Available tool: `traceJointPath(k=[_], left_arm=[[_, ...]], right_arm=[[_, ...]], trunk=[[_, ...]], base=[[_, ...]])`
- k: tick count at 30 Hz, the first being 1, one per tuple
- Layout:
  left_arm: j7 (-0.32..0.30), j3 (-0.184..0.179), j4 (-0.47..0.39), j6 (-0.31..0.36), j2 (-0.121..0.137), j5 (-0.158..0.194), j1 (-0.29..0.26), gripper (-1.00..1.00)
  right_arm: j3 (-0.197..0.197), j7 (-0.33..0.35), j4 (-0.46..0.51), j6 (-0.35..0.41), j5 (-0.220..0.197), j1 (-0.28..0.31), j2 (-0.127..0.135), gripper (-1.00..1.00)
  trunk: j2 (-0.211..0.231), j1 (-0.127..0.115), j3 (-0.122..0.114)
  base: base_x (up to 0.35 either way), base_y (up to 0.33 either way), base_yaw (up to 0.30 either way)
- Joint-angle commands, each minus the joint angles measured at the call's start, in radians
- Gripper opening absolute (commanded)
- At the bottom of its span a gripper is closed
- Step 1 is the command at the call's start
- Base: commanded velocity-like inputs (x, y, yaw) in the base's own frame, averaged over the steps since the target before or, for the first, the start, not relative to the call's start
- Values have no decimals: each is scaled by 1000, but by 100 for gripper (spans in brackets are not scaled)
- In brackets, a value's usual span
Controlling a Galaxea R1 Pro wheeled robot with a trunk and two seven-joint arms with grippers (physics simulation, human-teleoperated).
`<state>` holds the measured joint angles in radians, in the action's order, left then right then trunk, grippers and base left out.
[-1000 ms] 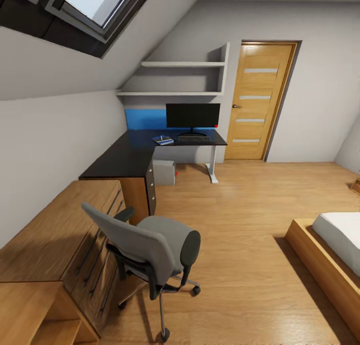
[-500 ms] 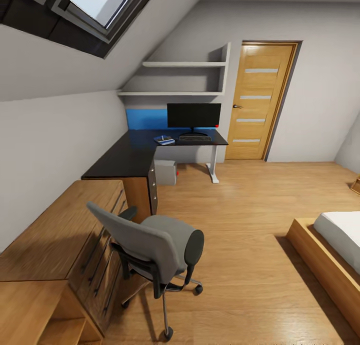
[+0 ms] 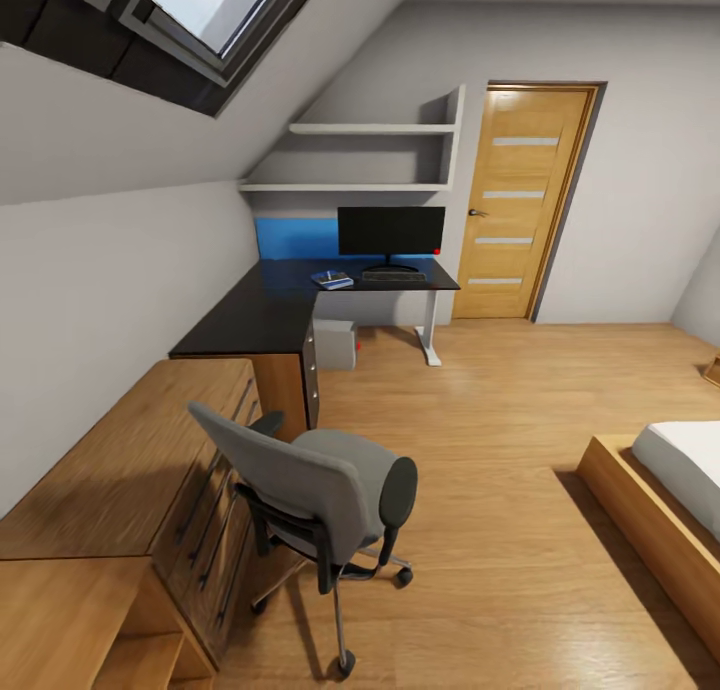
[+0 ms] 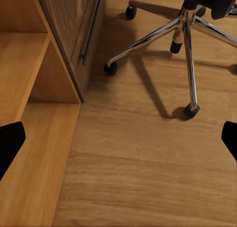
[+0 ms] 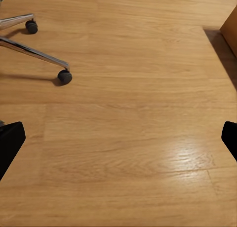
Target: In the bedroom, organize the workspace by keeping the computer under the desk, ensuring the monitor is on the desk, placing the keyboard on the desk next to the monitor, placing the mouse on the desk next to the keyboard, moving the folder from the swivel chair onto the desk next to the mouse, stacking the notebook on top of the folder with the pen on top of the notebook, and positioning the swivel chair next to the desk.
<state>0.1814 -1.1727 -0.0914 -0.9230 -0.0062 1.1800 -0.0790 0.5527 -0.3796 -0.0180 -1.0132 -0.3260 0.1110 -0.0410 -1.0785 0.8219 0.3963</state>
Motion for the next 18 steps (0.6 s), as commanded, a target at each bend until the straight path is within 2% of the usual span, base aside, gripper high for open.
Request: traceJointPath(k=[1, 10, 18], left_arm=[[10, -8, 0, -2, 0, 0, -1, 100], [10, -9, 0, -2, 0, 0, -1, 100], [10, -9, -1, -2, 0, 0, -1, 100]], right_arm=[[9, -4, -2, -3, -5, 1, -1, 100], [9, -4, -2, -2, -5, 1, -1, 100], [9, -4, -2, -2, -5, 1, -2, 100]], trunk=[[-1, 0, 1], [-1, 0, 1], [-1, 0, 1]], base=[[-7, 24, 0], [-111, 102, 0], [-56, 32, 0]])
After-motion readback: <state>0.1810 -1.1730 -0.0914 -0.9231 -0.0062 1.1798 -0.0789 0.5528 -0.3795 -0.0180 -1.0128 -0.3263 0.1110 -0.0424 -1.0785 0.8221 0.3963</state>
